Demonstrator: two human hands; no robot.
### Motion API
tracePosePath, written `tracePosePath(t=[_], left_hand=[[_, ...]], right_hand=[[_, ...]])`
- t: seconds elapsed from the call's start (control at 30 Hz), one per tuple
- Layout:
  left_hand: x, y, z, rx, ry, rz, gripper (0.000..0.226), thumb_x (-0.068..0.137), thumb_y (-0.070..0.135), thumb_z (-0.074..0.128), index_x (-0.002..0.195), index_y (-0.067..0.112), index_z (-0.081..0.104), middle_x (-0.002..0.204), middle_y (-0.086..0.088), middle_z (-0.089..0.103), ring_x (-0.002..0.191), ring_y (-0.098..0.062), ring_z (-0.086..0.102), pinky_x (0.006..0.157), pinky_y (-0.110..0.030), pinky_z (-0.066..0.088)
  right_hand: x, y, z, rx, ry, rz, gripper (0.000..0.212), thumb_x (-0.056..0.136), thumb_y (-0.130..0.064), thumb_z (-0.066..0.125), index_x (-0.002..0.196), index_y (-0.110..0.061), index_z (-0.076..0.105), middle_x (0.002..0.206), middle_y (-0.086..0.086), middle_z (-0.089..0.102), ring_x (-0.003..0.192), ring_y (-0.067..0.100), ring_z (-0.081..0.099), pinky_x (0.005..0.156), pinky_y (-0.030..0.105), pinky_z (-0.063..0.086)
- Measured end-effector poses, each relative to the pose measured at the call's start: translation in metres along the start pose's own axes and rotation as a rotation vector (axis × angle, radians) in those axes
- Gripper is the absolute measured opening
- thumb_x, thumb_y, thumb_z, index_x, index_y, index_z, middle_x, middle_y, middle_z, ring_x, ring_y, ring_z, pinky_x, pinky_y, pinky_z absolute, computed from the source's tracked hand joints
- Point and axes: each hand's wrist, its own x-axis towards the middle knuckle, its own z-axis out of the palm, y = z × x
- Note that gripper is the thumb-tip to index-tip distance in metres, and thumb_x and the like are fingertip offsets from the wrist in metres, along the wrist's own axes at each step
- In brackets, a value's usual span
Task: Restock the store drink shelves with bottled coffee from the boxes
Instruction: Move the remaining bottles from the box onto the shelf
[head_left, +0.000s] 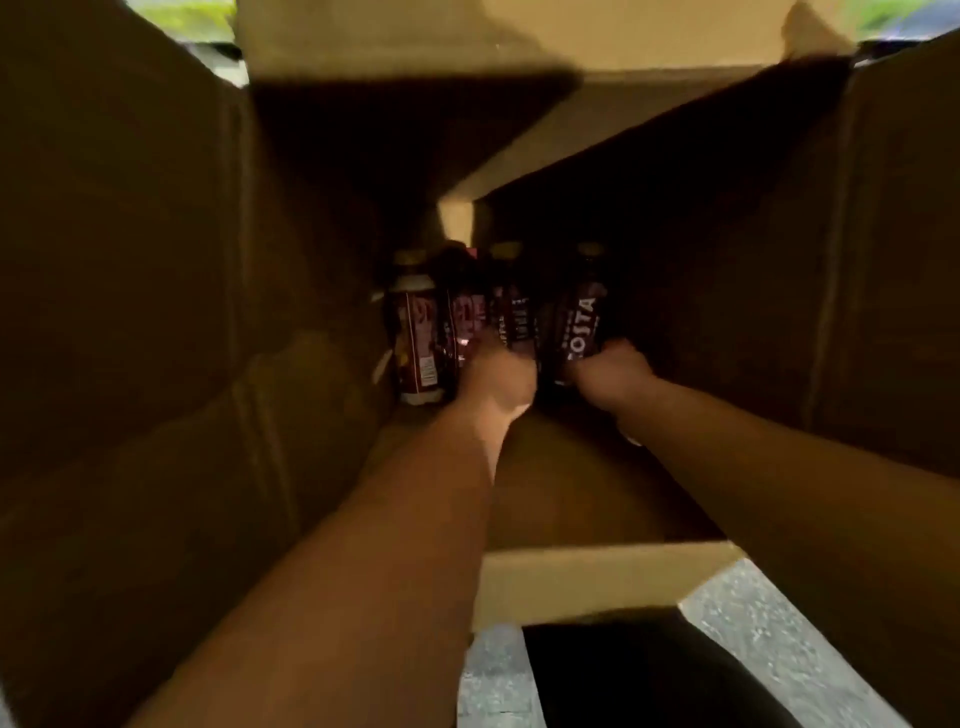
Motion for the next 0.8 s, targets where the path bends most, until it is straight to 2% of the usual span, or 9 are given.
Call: tracePosePath(t=[0.07, 0.1, 0.17, 0.23, 0.33, 0.5, 0.67, 0.73, 0.8], left_hand=[[0.012, -0.006, 0.010, -0.075, -0.013, 0.037, 0.012, 0.094, -0.001, 0.050, 0.097, 0.006, 0.059, 0.098, -0.012, 0.060, 0.090, -0.020, 0.059, 0.084, -0.018, 0.052], [0.020, -0.009, 0.016, -0.099, -0.021, 0.049, 0.012, 0.095, 0.002, 0.050, 0.098, 0.008, 0.060, 0.099, -0.010, 0.060, 0.090, -0.018, 0.058, 0.085, -0.016, 0.050], [0.039, -0.018, 0.027, -0.160, -0.046, -0.014, 0.028, 0.092, 0.019, 0.056, 0.118, 0.008, 0.060, 0.118, -0.012, 0.060, 0.108, -0.026, 0.057, 0.100, -0.035, 0.046], [0.061, -0.030, 0.038, -0.169, -0.048, -0.069, 0.046, 0.088, 0.033, 0.059, 0.128, 0.011, 0.055, 0.126, -0.013, 0.058, 0.115, -0.031, 0.056, 0.102, -0.046, 0.043], [0.055, -0.015, 0.035, -0.131, -0.070, -0.086, 0.056, 0.091, 0.035, 0.058, 0.140, 0.014, 0.042, 0.136, -0.013, 0.051, 0.123, -0.032, 0.050, 0.106, -0.044, 0.039], [0.064, -0.015, 0.038, -0.171, 0.007, -0.056, 0.068, 0.093, 0.017, 0.059, 0.150, 0.016, 0.023, 0.149, -0.011, 0.037, 0.137, -0.031, 0.036, 0.113, -0.045, 0.031], [0.066, -0.010, 0.031, -0.121, -0.027, -0.138, 0.063, 0.091, 0.015, 0.061, 0.147, 0.017, 0.031, 0.143, -0.009, 0.045, 0.128, -0.032, 0.046, 0.104, -0.043, 0.043], [0.063, -0.005, 0.024, -0.091, -0.088, -0.157, 0.046, 0.092, 0.012, 0.059, 0.135, 0.007, 0.045, 0.130, -0.008, 0.055, 0.108, -0.025, 0.058, 0.086, -0.033, 0.052], [0.052, 0.000, 0.014, -0.079, -0.127, -0.158, 0.037, 0.093, 0.014, 0.059, 0.128, 0.004, 0.052, 0.123, -0.006, 0.059, 0.093, -0.018, 0.060, 0.070, -0.019, 0.046]], right_hand=[[0.020, 0.003, 0.009, 0.066, 0.014, 0.023, 0.051, 0.088, -0.026, 0.062, 0.134, -0.010, 0.048, 0.130, 0.014, 0.056, 0.113, 0.032, 0.057, 0.098, 0.043, 0.048], [0.026, 0.003, 0.012, 0.103, 0.018, 0.030, 0.047, 0.089, -0.026, 0.062, 0.132, -0.011, 0.050, 0.128, 0.013, 0.057, 0.110, 0.031, 0.058, 0.097, 0.042, 0.049], [0.035, 0.004, 0.015, 0.162, 0.047, 0.057, 0.043, 0.090, -0.025, 0.061, 0.130, -0.012, 0.052, 0.124, 0.012, 0.059, 0.107, 0.030, 0.059, 0.093, 0.039, 0.051], [0.043, 0.008, 0.015, 0.197, 0.074, 0.077, 0.045, 0.088, -0.024, 0.064, 0.131, -0.013, 0.052, 0.123, 0.011, 0.059, 0.108, 0.028, 0.059, 0.087, 0.035, 0.051], [0.048, 0.012, 0.015, 0.228, 0.039, 0.065, 0.046, 0.085, -0.018, 0.068, 0.128, -0.014, 0.054, 0.121, 0.009, 0.060, 0.105, 0.025, 0.059, 0.079, 0.031, 0.048], [0.058, 0.013, 0.016, 0.315, 0.035, 0.080, 0.037, 0.085, -0.008, 0.068, 0.120, -0.012, 0.058, 0.119, 0.008, 0.061, 0.098, 0.021, 0.057, 0.079, 0.029, 0.047], [0.065, 0.013, 0.021, 0.314, 0.057, 0.096, 0.048, 0.085, -0.006, 0.067, 0.131, -0.010, 0.051, 0.129, 0.010, 0.057, 0.116, 0.026, 0.055, 0.087, 0.031, 0.047], [0.062, 0.011, 0.017, 0.344, 0.008, 0.122, 0.053, 0.085, -0.002, 0.066, 0.134, -0.009, 0.048, 0.132, 0.011, 0.054, 0.121, 0.029, 0.053, 0.092, 0.034, 0.047], [0.054, 0.010, 0.010, 0.388, -0.048, 0.139, 0.055, 0.084, 0.002, 0.065, 0.135, -0.011, 0.048, 0.132, 0.012, 0.055, 0.122, 0.029, 0.053, 0.097, 0.038, 0.047]])
